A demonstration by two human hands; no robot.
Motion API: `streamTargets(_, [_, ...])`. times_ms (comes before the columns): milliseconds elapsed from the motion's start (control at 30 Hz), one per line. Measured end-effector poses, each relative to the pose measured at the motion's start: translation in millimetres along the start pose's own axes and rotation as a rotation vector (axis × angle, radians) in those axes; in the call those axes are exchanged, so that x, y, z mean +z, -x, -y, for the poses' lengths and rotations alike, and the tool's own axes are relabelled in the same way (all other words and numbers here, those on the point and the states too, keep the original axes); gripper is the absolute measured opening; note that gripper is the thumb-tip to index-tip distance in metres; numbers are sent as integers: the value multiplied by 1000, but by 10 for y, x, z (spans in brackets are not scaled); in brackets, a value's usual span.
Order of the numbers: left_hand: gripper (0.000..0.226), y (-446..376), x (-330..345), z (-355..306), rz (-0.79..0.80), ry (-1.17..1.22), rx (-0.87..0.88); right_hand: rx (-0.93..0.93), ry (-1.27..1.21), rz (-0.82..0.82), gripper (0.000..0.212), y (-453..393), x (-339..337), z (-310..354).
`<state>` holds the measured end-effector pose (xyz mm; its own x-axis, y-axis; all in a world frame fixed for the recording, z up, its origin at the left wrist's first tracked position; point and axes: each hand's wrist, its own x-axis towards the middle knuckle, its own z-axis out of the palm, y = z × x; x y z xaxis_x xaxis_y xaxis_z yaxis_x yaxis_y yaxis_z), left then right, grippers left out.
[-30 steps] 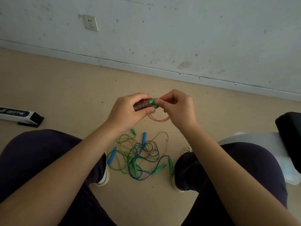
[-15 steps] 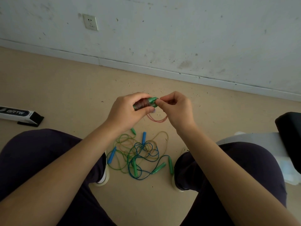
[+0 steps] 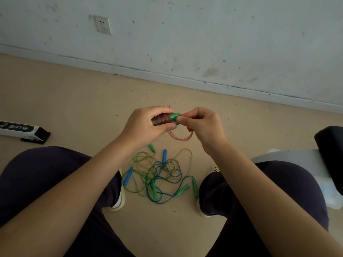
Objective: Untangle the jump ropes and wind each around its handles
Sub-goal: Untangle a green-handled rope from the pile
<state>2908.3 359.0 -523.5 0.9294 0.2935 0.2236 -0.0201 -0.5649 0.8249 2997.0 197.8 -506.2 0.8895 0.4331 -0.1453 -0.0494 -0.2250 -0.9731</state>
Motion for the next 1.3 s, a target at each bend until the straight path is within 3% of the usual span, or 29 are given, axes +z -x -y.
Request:
streamTargets(267, [32, 2, -11, -51, -3, 46, -43, -30, -7, -83, 9, 13, 55, -18])
streamTargets(433, [31, -4, -11, -16, -63, -3, -109, -26, -8, -10, 8, 2, 85, -18])
streamTargets(667, [33, -23, -11, -26, -49, -59, -72, 28, -104, -43, 10, 53, 150, -34])
streamTargets(933, [36, -20, -42, -53, -22, -34, -80, -70, 8, -112, 11, 32, 119, -10])
streamTargets(1100, [39, -16, -56, -29, -40, -83, -61, -67, 60, -60, 11, 35, 122, -7])
streamTargets(1300, [33, 4, -7, -87, -26, -153, 29, -33, 135, -133, 3, 5, 112, 13])
